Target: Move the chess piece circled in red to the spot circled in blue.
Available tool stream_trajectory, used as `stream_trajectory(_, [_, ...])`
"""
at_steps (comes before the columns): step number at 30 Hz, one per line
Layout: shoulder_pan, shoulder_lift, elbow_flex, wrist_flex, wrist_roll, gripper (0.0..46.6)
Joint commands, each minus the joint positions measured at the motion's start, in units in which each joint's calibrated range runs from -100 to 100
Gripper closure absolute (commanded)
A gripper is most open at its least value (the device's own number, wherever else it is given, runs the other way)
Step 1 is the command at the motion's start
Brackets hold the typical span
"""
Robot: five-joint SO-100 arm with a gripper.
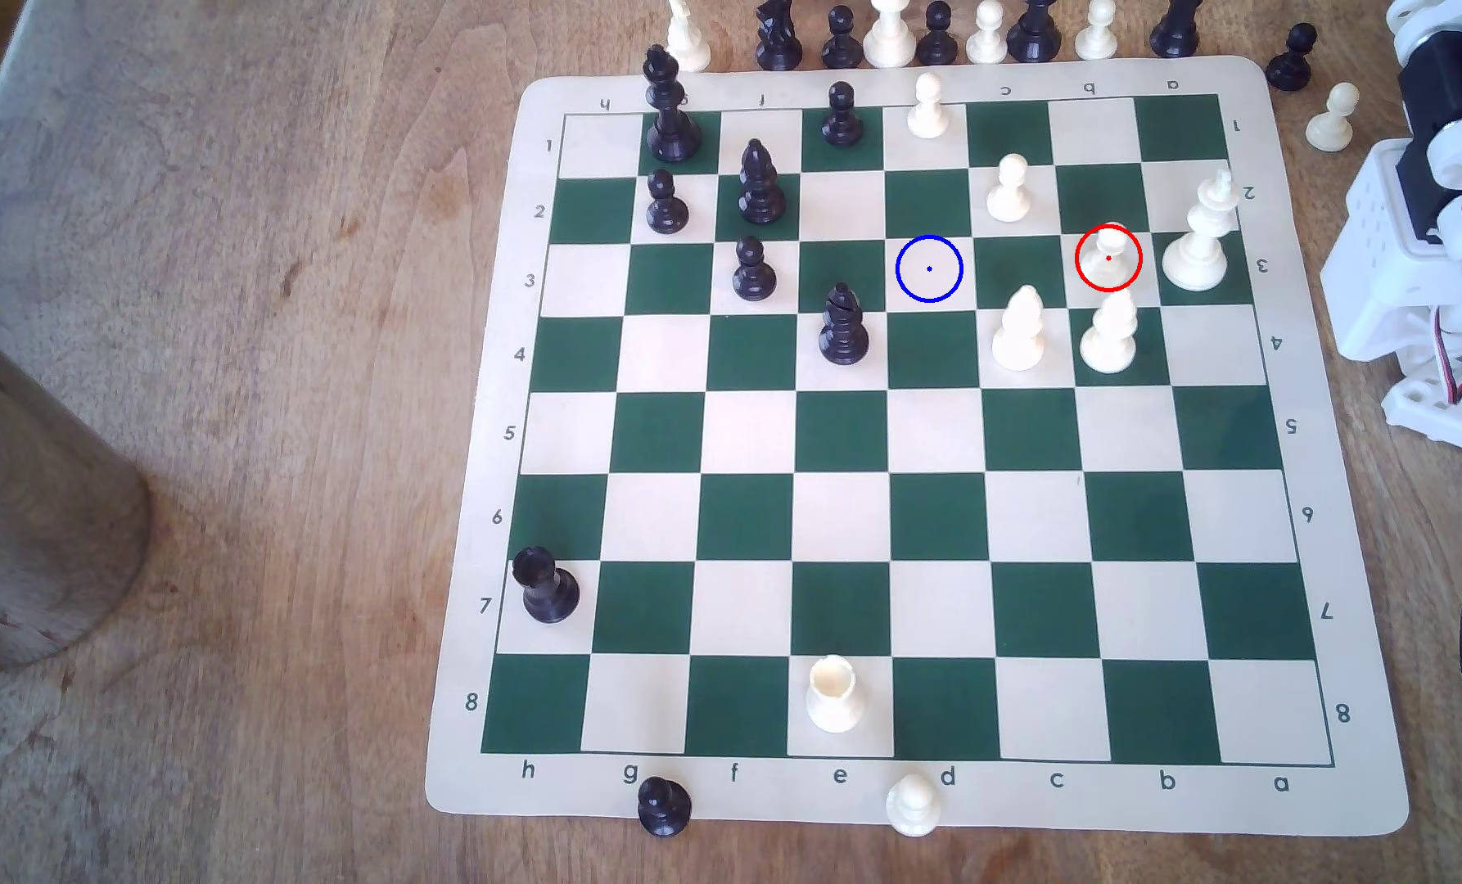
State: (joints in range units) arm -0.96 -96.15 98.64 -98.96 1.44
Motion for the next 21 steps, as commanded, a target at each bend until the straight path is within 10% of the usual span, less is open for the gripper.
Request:
stream_trajectory(1, [1.55, 0.39, 0.72, 4.53, 0.15, 46.4])
stream_trajectory(21, [10.7, 0.48, -33.73, 109.2, -0.24, 46.4])
